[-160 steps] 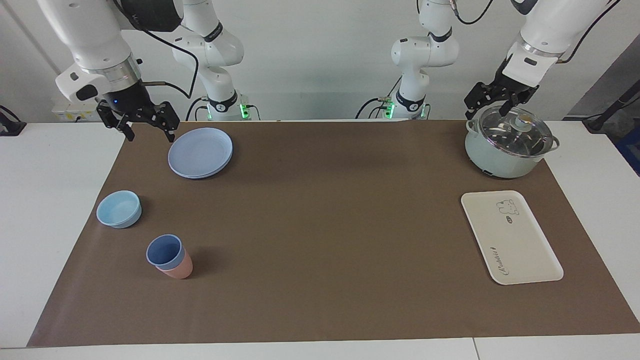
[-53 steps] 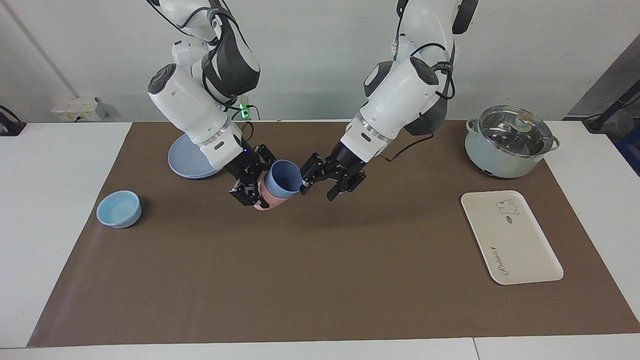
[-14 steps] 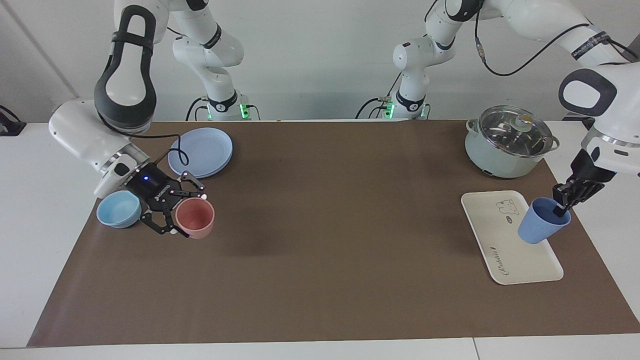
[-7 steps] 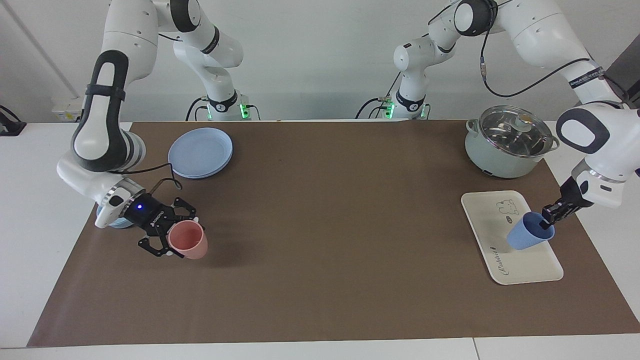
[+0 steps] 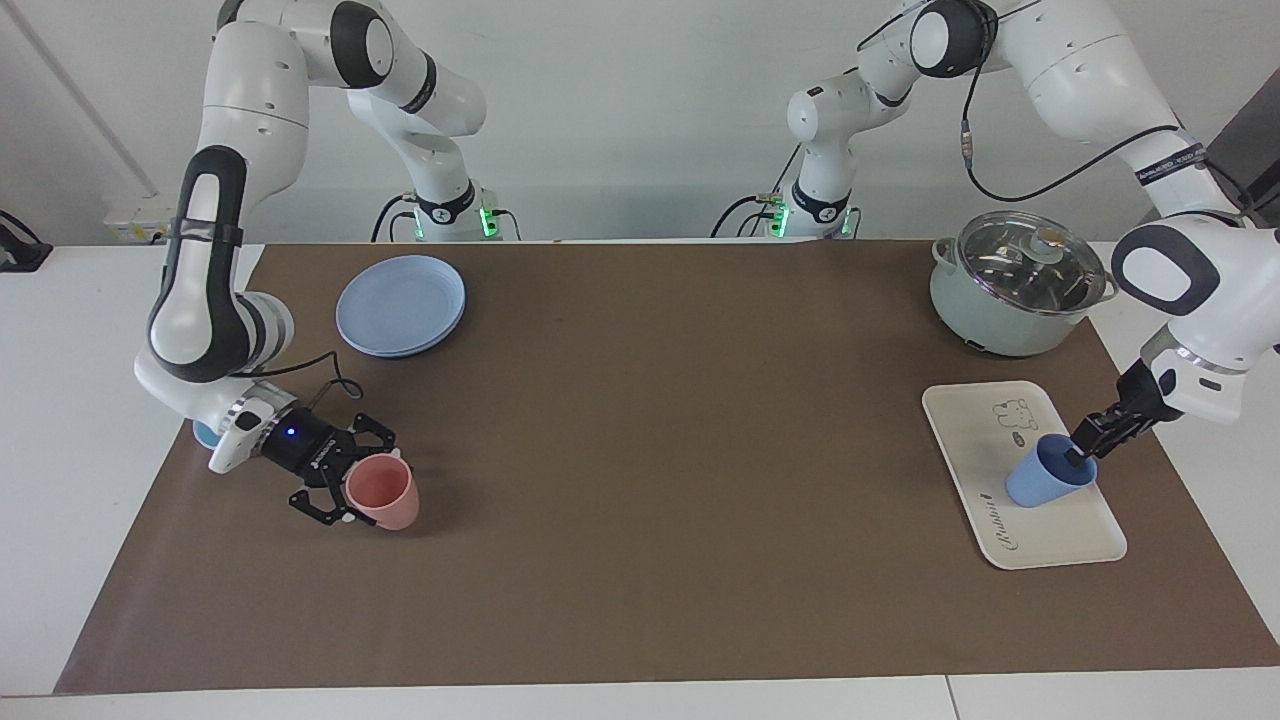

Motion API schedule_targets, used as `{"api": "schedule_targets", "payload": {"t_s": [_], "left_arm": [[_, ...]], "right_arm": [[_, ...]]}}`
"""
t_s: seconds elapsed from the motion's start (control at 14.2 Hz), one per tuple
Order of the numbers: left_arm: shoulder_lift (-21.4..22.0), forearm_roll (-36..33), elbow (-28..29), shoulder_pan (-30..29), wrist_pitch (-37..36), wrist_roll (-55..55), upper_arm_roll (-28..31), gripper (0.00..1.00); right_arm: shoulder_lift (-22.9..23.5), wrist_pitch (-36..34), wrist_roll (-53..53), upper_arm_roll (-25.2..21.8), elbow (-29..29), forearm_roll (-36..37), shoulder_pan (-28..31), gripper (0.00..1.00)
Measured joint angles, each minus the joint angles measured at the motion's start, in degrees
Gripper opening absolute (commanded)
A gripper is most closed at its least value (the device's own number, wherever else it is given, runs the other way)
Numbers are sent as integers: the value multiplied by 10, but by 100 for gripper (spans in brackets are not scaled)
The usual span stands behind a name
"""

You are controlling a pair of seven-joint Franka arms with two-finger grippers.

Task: Place cup on tray
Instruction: 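Lower the blue cup onto the tray while the right gripper lowers the pink cup, then open both grippers to release the blue and pink cups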

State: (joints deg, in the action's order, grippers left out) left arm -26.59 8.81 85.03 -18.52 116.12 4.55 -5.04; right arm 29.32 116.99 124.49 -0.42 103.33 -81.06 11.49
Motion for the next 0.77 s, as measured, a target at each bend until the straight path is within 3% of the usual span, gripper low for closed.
{"api": "schedule_targets", "payload": {"t_s": [0.21, 0.28, 0.35, 0.42, 0.49, 0.77], "left_arm": [[-4, -10, -100, 13, -145, -5, -2, 100], [-3, -20, -128, 23, -187, -8, -2, 100], [-3, -35, -152, 35, -224, -9, -1, 100], [-2, -55, -173, 50, -259, -10, -1, 100], [-1, -74, -192, 68, -289, -10, -1, 100], [31, -110, -219, 139, -339, -20, -1, 100]], "right_arm": [[4, 0, 38, 0, 21, -23, 5, 0], [5, 0, 43, 0, 26, -23, 6, 12], [5, -1, 48, 0, 30, -23, 7, 33], [5, -1, 54, 0, 33, -23, 8, 80], [5, -1, 60, 0, 35, -23, 9, 100], [4, -3, 69, 0, 39, -24, 10, 100]]}}
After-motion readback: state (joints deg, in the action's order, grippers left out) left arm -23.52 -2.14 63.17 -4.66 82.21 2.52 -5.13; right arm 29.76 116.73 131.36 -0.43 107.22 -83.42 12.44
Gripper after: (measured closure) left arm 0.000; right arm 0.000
